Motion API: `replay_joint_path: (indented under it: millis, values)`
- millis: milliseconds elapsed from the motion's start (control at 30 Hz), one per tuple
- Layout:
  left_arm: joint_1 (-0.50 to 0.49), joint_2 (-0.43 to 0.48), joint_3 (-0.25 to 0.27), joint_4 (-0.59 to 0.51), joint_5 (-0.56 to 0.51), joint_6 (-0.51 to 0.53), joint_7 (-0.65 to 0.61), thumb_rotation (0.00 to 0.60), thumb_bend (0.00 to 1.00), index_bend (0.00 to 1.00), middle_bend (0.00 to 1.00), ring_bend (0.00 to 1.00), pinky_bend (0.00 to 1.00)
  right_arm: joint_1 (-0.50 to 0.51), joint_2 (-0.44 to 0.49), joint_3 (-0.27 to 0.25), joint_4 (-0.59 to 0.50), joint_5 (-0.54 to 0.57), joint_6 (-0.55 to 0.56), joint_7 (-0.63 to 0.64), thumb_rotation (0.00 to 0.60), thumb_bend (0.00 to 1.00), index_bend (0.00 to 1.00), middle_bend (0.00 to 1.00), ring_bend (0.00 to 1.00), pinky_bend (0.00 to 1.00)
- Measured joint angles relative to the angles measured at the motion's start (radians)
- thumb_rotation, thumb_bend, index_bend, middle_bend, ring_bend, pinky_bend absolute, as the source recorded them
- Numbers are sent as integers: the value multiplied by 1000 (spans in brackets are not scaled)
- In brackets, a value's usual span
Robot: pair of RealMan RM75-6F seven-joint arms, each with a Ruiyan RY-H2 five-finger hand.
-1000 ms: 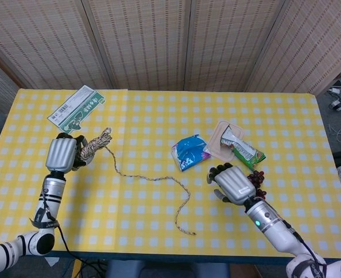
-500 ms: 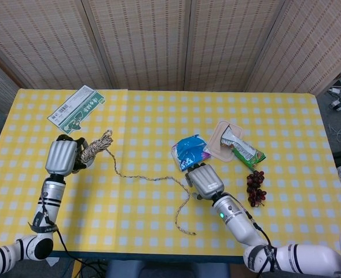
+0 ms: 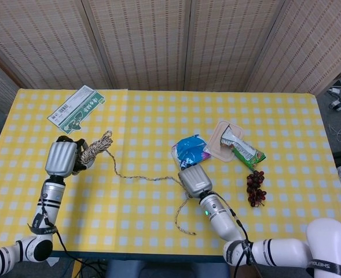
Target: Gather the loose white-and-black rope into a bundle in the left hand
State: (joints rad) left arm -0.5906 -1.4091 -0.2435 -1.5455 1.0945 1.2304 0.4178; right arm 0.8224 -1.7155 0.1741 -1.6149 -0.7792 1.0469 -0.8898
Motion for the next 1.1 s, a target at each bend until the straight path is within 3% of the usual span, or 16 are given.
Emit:
replay_joint_path:
  millis: [433,833,1100]
  values:
    - [11,7,7,6,6,4,-12,498,250,672,700,498,279,47,-77,-10,104,44,-1,-17,600,96,585,401,297,406]
    - [13,6,8,12,6,2,-14,498,249,672,700,499,279,55,-79,-20,148,74,-3,-7,600,97,585,398,297,412]
    - [8,-5,9,25,2,-6,-10,499,250,672,700,498,279,63,-56,-15,138,107,-11,-11,600,248,585,384,297,414]
